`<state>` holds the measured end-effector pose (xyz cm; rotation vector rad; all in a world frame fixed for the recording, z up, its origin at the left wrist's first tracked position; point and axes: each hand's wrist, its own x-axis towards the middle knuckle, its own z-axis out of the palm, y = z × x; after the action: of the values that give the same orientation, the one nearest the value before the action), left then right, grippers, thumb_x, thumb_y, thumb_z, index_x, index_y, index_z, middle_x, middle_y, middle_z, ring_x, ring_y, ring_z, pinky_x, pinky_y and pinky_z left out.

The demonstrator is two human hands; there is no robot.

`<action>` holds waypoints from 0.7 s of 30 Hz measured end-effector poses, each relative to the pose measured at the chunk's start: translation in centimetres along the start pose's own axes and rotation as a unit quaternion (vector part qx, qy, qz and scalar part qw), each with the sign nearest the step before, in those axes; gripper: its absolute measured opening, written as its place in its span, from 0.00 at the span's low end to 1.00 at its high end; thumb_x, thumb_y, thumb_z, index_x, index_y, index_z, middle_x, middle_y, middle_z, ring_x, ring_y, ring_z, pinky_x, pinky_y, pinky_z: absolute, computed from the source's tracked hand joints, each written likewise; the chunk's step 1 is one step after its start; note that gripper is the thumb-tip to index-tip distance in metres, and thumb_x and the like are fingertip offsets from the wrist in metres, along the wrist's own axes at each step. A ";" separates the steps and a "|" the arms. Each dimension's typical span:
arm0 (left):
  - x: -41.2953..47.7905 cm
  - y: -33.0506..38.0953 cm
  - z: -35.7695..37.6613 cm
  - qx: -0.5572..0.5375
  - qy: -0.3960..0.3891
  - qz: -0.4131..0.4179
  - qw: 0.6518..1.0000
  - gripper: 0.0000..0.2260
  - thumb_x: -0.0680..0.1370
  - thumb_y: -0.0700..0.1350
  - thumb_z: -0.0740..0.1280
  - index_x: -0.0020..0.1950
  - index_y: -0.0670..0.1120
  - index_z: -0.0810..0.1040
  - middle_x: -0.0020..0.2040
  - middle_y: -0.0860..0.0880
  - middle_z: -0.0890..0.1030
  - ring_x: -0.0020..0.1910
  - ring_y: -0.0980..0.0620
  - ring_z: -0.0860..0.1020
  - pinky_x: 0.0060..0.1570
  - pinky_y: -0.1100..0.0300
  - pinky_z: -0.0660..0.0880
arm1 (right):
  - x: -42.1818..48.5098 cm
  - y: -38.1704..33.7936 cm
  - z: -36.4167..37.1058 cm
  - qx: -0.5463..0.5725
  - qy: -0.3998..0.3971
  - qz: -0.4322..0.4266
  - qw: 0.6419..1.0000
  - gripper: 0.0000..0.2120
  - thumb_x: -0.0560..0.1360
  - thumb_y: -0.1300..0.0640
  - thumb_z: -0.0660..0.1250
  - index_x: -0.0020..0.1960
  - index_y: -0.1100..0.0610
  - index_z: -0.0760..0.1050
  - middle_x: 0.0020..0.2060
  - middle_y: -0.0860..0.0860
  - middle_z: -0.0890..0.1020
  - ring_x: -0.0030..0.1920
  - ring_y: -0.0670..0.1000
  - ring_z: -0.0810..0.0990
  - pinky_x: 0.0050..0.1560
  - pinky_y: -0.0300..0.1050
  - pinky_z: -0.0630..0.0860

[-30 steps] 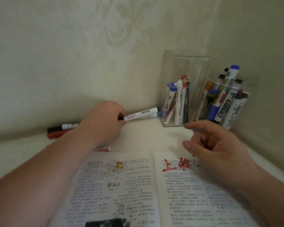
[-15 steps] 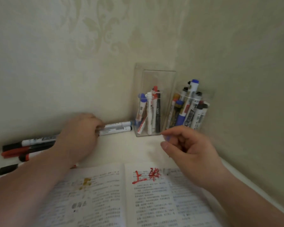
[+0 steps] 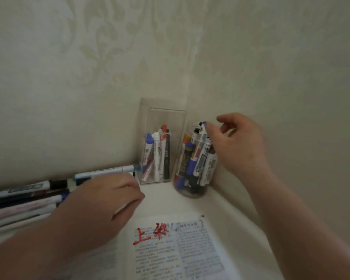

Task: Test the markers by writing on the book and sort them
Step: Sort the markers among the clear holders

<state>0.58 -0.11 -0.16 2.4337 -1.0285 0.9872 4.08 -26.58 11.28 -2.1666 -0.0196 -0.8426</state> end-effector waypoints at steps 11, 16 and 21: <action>-0.9 1.7 0.0 -0.075 -0.090 -0.021 0.993 0.16 0.83 0.57 0.59 0.62 0.55 0.81 0.50 0.60 0.82 0.48 0.60 0.79 0.50 0.67 0.70 | 3.5 -4.2 -0.6 -0.135 -0.037 0.001 0.990 0.15 0.78 0.43 0.70 0.43 0.55 0.81 0.32 0.46 0.80 0.32 0.43 0.76 0.31 0.41 0.70; -0.7 2.2 -0.6 -0.108 -0.101 -0.092 0.985 0.18 0.83 0.63 0.55 0.67 0.59 0.75 0.51 0.66 0.77 0.50 0.76 0.69 0.49 0.79 0.63 | 1.4 -6.2 -3.6 0.076 0.171 -0.145 0.972 0.15 0.76 0.42 0.71 0.43 0.53 0.77 0.34 0.53 0.81 0.30 0.46 0.76 0.30 0.41 0.70; 0.2 3.1 -1.7 -0.168 -0.068 -0.149 0.972 0.21 0.77 0.72 0.50 0.68 0.69 0.59 0.54 0.78 0.66 0.56 0.73 0.69 0.38 0.74 0.70 | -5.9 -4.8 -0.2 0.233 -0.077 -0.064 0.967 0.14 0.71 0.46 0.75 0.38 0.56 0.78 0.27 0.59 0.80 0.22 0.52 0.74 0.22 0.44 0.70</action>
<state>-2.34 -1.43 1.19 2.3028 -0.7663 0.5075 -1.98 -21.94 11.23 -1.7893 -0.4017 -0.6576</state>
